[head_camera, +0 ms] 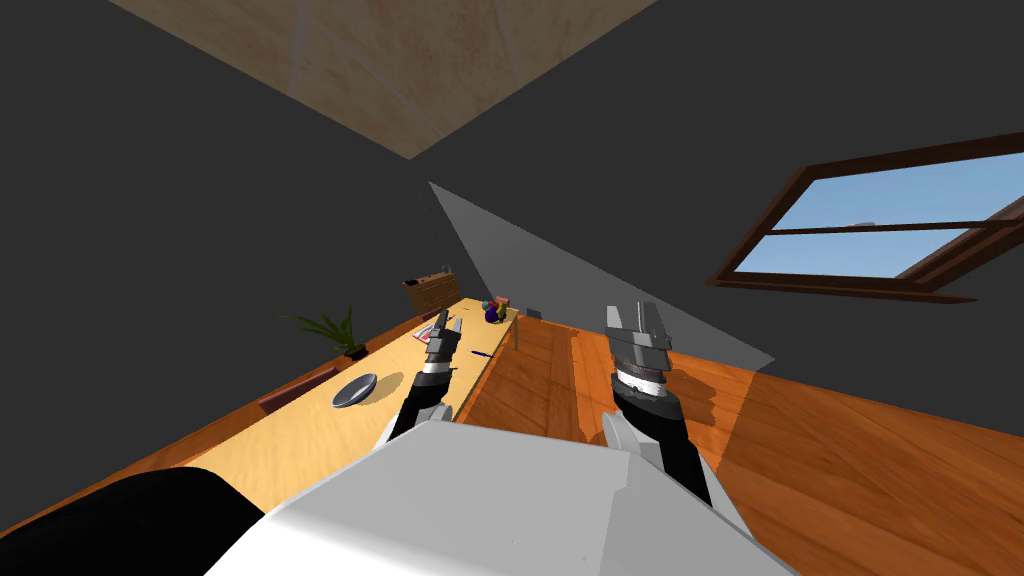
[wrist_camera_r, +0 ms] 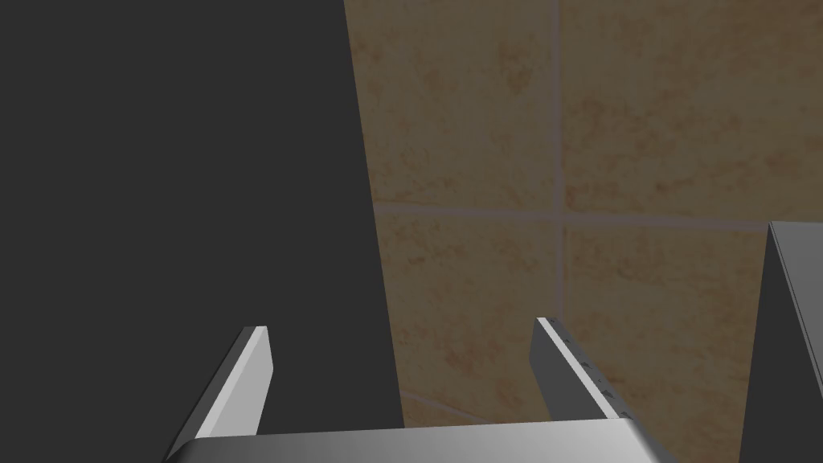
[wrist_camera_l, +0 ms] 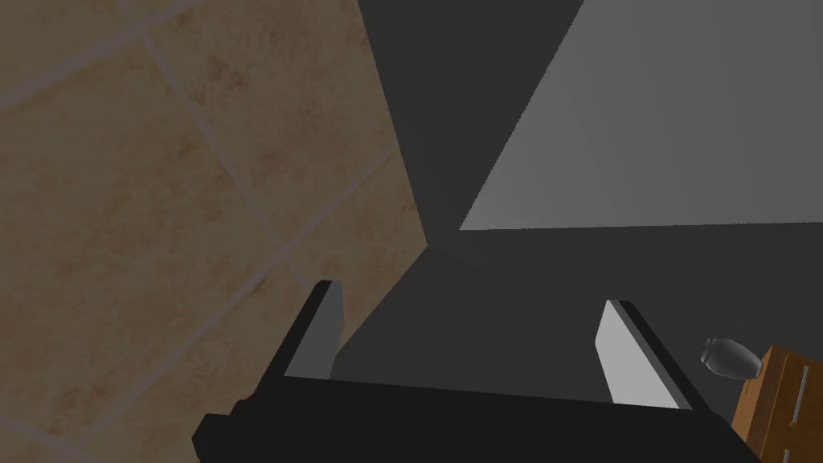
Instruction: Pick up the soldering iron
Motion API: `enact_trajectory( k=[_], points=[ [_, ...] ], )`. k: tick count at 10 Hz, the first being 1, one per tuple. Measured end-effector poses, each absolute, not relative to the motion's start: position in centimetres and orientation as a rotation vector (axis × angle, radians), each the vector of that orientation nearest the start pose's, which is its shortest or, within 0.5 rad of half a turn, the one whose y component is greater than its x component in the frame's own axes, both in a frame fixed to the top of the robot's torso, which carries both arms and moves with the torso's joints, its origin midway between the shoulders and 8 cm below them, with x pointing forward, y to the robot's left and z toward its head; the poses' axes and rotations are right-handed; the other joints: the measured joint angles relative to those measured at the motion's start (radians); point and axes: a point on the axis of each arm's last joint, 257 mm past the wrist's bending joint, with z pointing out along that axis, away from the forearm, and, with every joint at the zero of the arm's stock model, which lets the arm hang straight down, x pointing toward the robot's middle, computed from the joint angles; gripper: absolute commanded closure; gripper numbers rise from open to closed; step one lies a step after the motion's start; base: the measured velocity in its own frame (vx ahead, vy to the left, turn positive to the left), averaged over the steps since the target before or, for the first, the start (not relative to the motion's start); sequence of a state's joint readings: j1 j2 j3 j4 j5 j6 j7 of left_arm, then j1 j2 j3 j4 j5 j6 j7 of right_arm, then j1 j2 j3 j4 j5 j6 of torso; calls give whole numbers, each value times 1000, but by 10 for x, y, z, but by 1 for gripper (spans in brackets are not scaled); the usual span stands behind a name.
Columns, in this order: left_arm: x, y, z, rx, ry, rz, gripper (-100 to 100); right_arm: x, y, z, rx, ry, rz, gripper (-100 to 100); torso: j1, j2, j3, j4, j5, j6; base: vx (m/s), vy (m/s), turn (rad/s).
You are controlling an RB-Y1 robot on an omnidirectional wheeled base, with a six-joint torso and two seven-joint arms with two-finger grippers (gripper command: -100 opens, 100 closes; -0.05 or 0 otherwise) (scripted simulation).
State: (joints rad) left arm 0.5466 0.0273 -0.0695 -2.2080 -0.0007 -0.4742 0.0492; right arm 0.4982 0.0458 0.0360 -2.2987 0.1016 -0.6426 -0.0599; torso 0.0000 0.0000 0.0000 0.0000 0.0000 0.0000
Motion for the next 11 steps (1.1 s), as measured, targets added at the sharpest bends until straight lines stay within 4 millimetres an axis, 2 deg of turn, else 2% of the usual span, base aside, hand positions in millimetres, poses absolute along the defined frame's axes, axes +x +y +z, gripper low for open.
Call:
enact_trajectory(
  k=[3,7,11],
  points=[
    [373,261,-46,-793,794,-1356,-100,317,-253,58,516,512,1367,0,0,0,0,0,0,0,4,-6,-16],
    [408,268,-88,-866,925,-1320,-100,317,-253,58,516,512,1367,0,0,0,0,0,0,0,-1,-11,-26],
    [434,276,-122,-941,1018,-1283,-100,317,-253,58,516,512,1367,0,-1,0,0,0,0,0,-7,-13,-28]
  ],
)
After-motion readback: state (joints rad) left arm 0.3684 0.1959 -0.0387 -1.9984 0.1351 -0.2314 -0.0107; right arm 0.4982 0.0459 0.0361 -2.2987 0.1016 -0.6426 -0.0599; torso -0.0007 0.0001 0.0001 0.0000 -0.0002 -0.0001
